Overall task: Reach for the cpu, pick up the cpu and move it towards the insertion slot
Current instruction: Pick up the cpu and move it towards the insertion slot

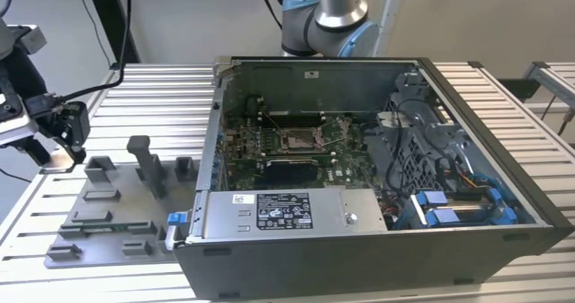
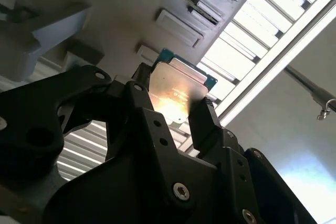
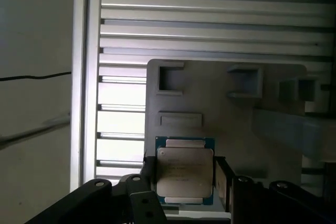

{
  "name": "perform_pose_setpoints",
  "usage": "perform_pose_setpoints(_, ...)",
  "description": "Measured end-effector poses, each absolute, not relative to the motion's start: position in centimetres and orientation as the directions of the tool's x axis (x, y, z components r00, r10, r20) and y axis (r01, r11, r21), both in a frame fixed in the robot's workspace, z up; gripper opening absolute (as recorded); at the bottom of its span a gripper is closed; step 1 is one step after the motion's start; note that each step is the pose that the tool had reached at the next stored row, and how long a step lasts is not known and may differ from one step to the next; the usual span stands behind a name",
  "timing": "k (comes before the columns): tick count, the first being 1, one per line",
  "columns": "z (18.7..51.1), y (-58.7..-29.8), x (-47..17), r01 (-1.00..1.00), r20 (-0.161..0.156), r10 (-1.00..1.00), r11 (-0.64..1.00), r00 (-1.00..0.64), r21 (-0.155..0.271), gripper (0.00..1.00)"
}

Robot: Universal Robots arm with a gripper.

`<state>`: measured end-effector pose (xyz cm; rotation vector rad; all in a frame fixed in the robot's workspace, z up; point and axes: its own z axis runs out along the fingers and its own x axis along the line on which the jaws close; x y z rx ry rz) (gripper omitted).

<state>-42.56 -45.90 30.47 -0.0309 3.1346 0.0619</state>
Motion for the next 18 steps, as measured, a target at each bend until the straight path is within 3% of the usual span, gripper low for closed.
perform_pose_setpoints(18, 34.2, -45.9, -42.6, -0.020, -0.007, -0.020, 0.999, -1.000, 0.039, 0.00)
